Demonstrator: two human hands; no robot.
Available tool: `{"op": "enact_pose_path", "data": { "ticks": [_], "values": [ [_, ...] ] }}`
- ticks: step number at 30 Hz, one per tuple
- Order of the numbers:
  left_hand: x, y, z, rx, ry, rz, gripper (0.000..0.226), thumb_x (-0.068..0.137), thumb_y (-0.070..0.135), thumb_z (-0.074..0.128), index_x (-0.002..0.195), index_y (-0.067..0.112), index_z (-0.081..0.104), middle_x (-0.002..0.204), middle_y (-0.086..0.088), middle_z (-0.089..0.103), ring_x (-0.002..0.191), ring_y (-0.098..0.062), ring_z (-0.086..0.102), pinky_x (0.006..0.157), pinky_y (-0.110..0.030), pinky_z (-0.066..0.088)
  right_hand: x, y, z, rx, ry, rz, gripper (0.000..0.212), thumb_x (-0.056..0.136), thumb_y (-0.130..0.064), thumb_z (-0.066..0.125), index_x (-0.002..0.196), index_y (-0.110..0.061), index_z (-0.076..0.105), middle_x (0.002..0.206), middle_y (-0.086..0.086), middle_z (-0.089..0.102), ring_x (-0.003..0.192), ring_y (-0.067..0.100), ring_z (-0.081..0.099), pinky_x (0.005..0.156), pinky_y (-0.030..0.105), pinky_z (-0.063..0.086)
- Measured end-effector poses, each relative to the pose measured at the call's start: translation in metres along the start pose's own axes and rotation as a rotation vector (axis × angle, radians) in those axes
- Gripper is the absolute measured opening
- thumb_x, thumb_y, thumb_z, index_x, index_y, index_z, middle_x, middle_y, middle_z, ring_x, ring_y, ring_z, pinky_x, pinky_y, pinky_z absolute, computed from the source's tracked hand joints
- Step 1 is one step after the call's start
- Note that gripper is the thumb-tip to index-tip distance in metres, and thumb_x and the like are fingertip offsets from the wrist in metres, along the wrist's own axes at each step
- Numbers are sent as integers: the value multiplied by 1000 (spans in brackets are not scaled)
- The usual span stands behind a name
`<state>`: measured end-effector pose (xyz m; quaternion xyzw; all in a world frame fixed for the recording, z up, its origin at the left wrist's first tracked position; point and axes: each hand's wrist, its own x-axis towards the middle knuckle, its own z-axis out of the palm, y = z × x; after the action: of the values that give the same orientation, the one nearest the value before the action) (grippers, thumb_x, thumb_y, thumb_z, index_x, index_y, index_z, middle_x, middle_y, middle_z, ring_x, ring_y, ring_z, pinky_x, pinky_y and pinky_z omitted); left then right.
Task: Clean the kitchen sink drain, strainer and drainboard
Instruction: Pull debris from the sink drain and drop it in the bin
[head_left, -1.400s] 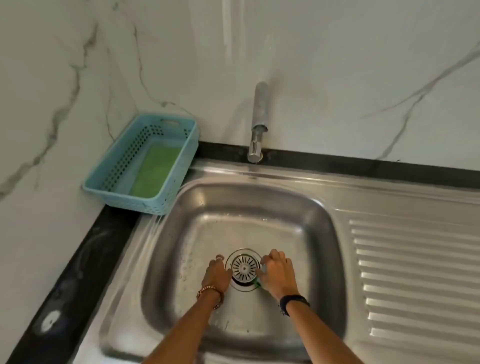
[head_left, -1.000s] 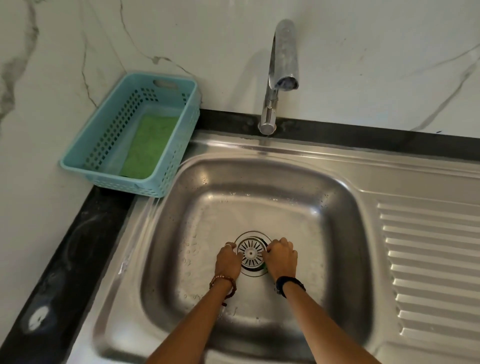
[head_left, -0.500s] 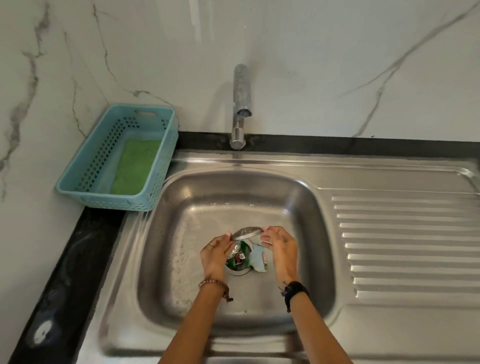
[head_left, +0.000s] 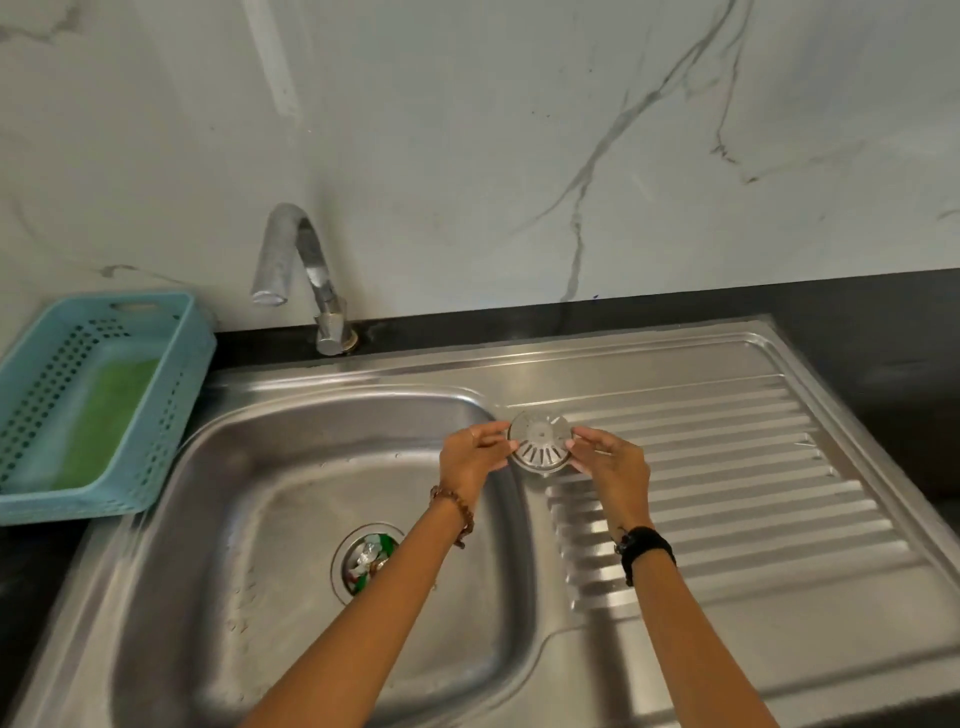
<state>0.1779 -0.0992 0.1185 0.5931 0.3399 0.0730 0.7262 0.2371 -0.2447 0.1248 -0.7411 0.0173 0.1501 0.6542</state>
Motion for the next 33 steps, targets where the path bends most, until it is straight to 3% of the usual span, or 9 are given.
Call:
{"op": "enact_pose_path", "data": {
  "ticks": [3, 6, 15, 19, 23, 25, 27, 30, 33],
  "values": [
    [22, 2, 26, 80, 53, 47, 34, 76, -7, 66, 110, -6, 62, 89, -14, 68, 67, -8, 63, 67, -18, 55, 24, -1, -10, -118, 34, -30, 23, 81, -4, 67, 104, -3, 69, 93, 9, 70, 93, 26, 66, 89, 38, 53],
    [38, -1, 42, 141, 106, 44, 31, 77, -5, 67, 107, -5, 63, 102, -22, 68, 87, -24, 65, 81, -32, 55, 43, -3, -12, -198, 54, -60, 23, 82, -4, 67, 105, 0, 69, 99, 15, 71, 89, 23, 65, 91, 38, 53],
    [57, -6, 54, 271, 211, 96, 25, 78, -2, 67, 103, -4, 65, 104, -22, 68, 99, -30, 64, 91, -40, 52, 64, -2, -7, -381, 18, -128, 23, 83, -7, 66, 105, -2, 68, 103, 16, 71, 95, 27, 66, 90, 41, 53],
    [54, -5, 55, 287, 224, 111, 23, 82, 2, 64, 104, -1, 64, 106, -18, 67, 100, -26, 63, 92, -37, 52, 63, -3, -4, -423, 22, -139, 25, 84, -9, 65, 109, -1, 66, 109, 17, 68, 97, 25, 65, 87, 32, 54],
    [35, -11, 39, 206, 217, 123, 10, 86, 7, 60, 95, 9, 64, 94, -9, 67, 90, -20, 64, 79, -29, 56, 48, -7, 5, -395, 74, -206, 20, 89, -10, 59, 108, -4, 63, 115, 15, 62, 99, 19, 60, 69, 9, 44],
    [18, -19, 23, 138, 208, 109, 11, 87, 7, 58, 82, 16, 64, 81, 1, 66, 79, -13, 63, 68, -17, 54, 31, -10, 17, -378, 49, -294, 17, 91, -13, 57, 105, -6, 63, 114, 12, 62, 100, 19, 60, 72, 11, 46],
    [1, -31, 2, 98, 233, 78, 20, 87, 6, 57, 74, 20, 63, 75, 3, 64, 72, -11, 61, 67, -19, 53, 7, -7, 36, -358, -29, -337, 13, 91, -17, 57, 100, -11, 64, 107, 7, 64, 90, 12, 61, 73, 14, 47],
    [-22, -48, -33, 118, 259, 30, 18, 88, 4, 53, 79, 16, 64, 79, -3, 65, 73, -13, 61, 66, -19, 53, -27, 8, 69, -386, -218, -328, 12, 92, -23, 56, 98, -16, 65, 98, -2, 64, 84, 8, 61, 73, 22, 52],
    [-32, -56, -75, 137, 306, -9, 18, 90, 4, 50, 84, 14, 64, 81, -2, 65, 74, -13, 62, 59, -13, 51, -47, 27, 104, -459, -343, -306, 13, 91, -18, 56, 98, -17, 66, 93, -7, 65, 82, 6, 61, 74, 16, 50]
  ]
}}
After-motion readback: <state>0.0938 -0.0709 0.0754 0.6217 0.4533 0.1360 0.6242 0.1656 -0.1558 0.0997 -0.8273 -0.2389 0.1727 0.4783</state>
